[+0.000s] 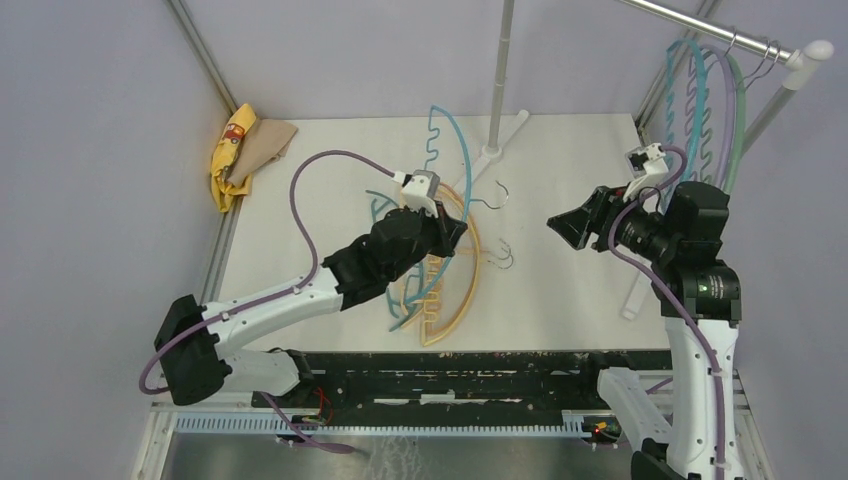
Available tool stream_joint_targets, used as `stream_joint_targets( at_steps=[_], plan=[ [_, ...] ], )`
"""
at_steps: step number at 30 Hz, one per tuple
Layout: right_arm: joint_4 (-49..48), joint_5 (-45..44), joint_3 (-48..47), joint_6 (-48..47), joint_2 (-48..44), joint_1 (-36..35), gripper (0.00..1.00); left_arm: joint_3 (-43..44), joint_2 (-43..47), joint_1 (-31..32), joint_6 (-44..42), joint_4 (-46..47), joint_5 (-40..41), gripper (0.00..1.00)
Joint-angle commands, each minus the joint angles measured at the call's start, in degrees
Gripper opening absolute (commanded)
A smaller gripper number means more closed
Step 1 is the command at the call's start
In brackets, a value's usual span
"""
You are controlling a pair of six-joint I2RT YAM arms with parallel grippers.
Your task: Organize the hangers
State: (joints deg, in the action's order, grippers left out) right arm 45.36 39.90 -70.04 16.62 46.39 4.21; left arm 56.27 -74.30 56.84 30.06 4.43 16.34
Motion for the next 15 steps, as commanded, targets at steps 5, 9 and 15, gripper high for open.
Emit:
stream_joint_targets(
  at_steps=[5,9,15],
  plan=[
    [-8.8,-0.1,7.9,1.9,-2.0,-4.4,0.74,-6.2,7.0,-4.4,11.5,11.5,5.0,0.03],
    [-10.9,-3.4,9.3,1.9,-0.7,-8.4,0.75,-6.3,4.5,-6.8,17.9,18.2,1.5,0.03],
    [-16.0,-10.1,11.5,3.7,3.9,-19.6,0.75,-0.3,-1.2,-7.9,23.9,23.0,-3.1,0.03]
  ],
)
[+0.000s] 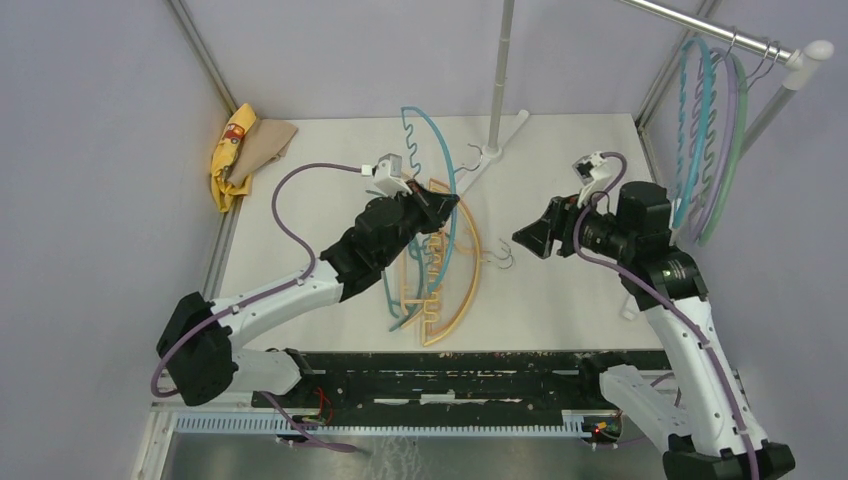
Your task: Organize the hangers
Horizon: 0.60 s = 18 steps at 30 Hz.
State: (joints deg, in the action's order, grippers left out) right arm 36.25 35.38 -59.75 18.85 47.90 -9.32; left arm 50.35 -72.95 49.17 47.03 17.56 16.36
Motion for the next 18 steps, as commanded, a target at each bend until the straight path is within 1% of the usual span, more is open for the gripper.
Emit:
stream_joint_targets(
  at_steps=[1,8,10,14,18],
  plan=[
    [-7.4,-6.8,1.2,1.6,3.4,-7.7,0.75,6.2,-3.2,-0.2,7.6,10.5,-3.1,0.03],
    [-12.9,-13.5,1.4,2.4,8.5,-17.8,0.74,8.4,-6.7,-0.2,11.7,13.5,-2.2,0.03],
    [-14.0,-16.0,1.7,2.0,9.6,-19.7,0.75,8.4,-7.3,-0.2,13.6,14.5,-2.6,0.03],
    [-16.1,-17.8,2.3,2.2,11.7,-22.3,0.75,8.0,-8.8,-0.2,17.4,17.1,-3.2,0.03],
    [-16.5,-21.6,2.4,1.1,14.5,-24.8,0.75,8.4,-9.9,-0.1,19.6,18.6,-4.1,0.03]
  ],
)
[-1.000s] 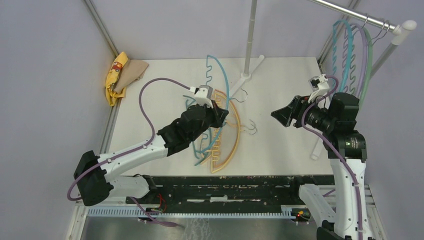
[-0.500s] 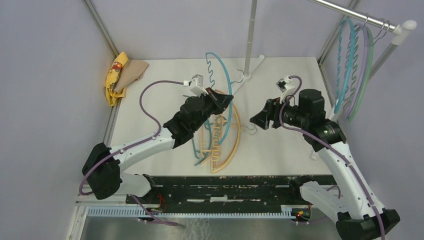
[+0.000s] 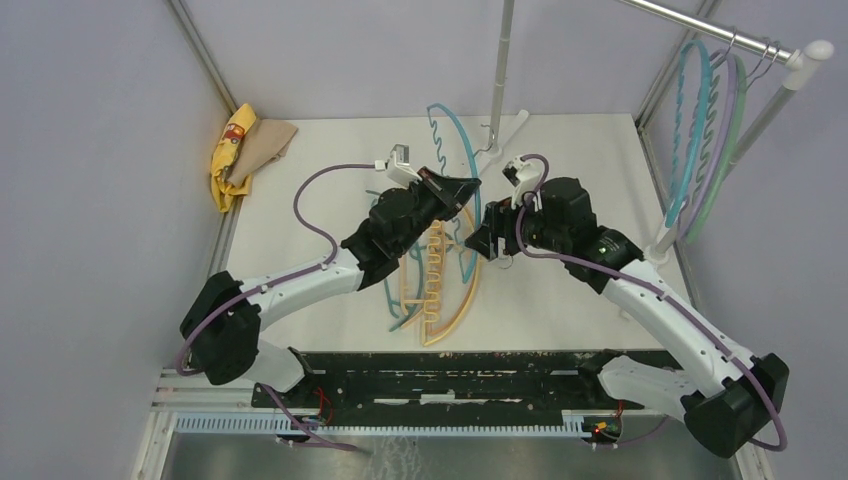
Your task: Organize the hangers
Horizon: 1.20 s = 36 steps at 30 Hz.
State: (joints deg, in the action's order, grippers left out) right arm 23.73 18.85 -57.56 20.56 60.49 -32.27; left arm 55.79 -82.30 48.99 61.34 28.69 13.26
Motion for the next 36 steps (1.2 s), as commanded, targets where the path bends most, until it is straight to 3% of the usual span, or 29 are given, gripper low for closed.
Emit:
stream_joint_targets(
  at_steps=[1,8,11,13,16,17,20,21,22,25,26,31,36],
  plan=[
    [-4.3,-5.8,0.5,-0.7,2.6,-2.3,0.75,3.2,-0.6,0.0,5.8,7.6,-1.3,0.03],
    [-9.4,-10.5,2.9,1.0,6.8,-6.1,0.73,5.6,-1.1,0.4,6.9,7.9,-1.7,0.03],
    [-10.8,-14.7,3.6,1.2,7.9,-8.0,0.66,6.1,-1.1,0.6,7.8,8.4,-2.4,0.03],
    [-11.8,-18.2,4.6,1.6,7.4,-8.4,0.52,5.9,-0.8,0.6,8.3,8.9,-3.5,0.03],
    [-12.0,-22.7,5.7,1.5,5.7,-8.6,0.12,4.6,0.6,0.6,8.2,8.9,-3.6,0.03],
    [-11.8,-24.4,6.1,1.5,5.1,-8.5,0.02,4.0,1.3,0.6,7.8,8.8,-3.3,0.03],
    [-10.7,-28.0,7.1,1.2,2.8,-8.6,0.01,2.4,3.7,0.6,3.4,6.7,-2.5,0.03],
    [-9.8,-29.1,6.9,0.9,2.3,-8.5,0.01,2.3,4.8,0.6,1.1,5.3,-2.5,0.07],
    [-8.5,-30.0,6.5,0.3,2.0,-8.6,0.01,2.1,5.8,0.5,-1.3,3.5,-2.5,0.23],
    [-4.7,-33.0,5.7,-0.4,1.0,-8.6,0.01,-0.4,9.9,0.5,-8.7,0.5,-3.6,0.88],
    [-3.5,-33.9,5.3,-0.5,0.4,-8.5,0.01,-1.8,11.6,0.5,-10.9,0.0,-4.1,0.99],
    [2.7,-39.2,3.1,0.4,-4.8,-8.6,0.01,-8.8,22.4,0.5,-20.0,-6.6,-5.2,0.99],
    [11.2,-47.3,-4.2,-0.2,-7.4,-8.5,0.01,-13.1,29.8,0.6,-26.2,-16.2,-0.6,0.99]
  ],
)
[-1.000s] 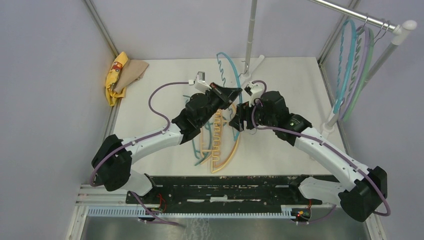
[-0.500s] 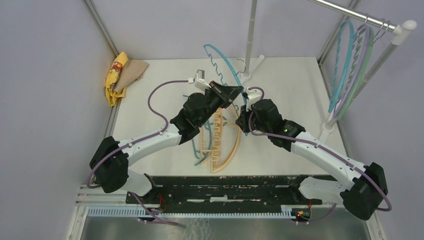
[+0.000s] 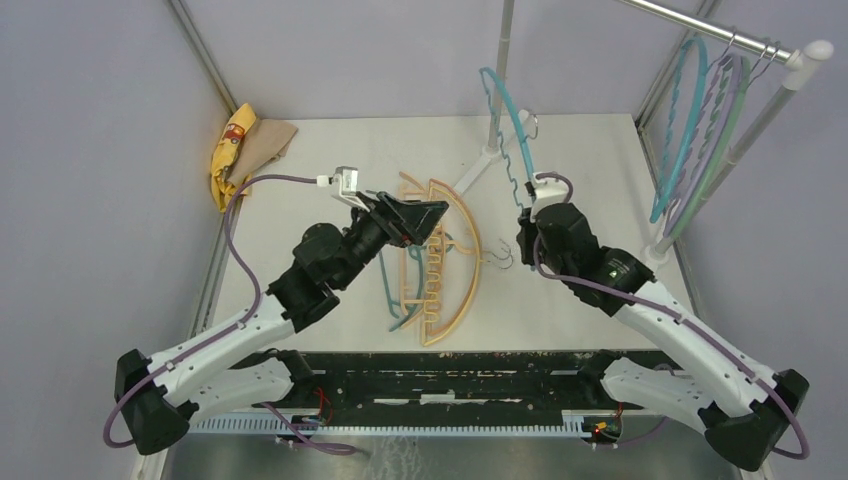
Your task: Organize the hangers
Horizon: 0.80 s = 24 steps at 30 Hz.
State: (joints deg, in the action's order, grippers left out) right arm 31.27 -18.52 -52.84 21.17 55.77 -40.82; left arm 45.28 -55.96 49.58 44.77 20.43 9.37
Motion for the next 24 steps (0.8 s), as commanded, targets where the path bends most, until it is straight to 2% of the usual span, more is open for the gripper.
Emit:
stream_joint_targets(
  at_steps=[1,8,16,24],
  plan=[
    [5.3,-12.2,-10.8,-1.0,-2.0,0.0,0.01,-3.1,3.7,0.0,-9.9,-8.7,3.7,0.99],
    [13.8,-22.3,-24.8,-1.0,9.3,1.7,0.02,-5.4,3.0,0.0,-9.8,-10.4,0.5,0.99],
    [15.4,-19.6,-33.0,0.2,16.2,8.4,0.02,-7.5,8.2,0.0,-11.4,-13.3,2.5,0.99],
    [14.8,-13.5,-38.4,-0.2,18.8,17.6,0.02,-8.3,12.0,0.0,-12.5,-16.4,3.7,0.99]
  ],
)
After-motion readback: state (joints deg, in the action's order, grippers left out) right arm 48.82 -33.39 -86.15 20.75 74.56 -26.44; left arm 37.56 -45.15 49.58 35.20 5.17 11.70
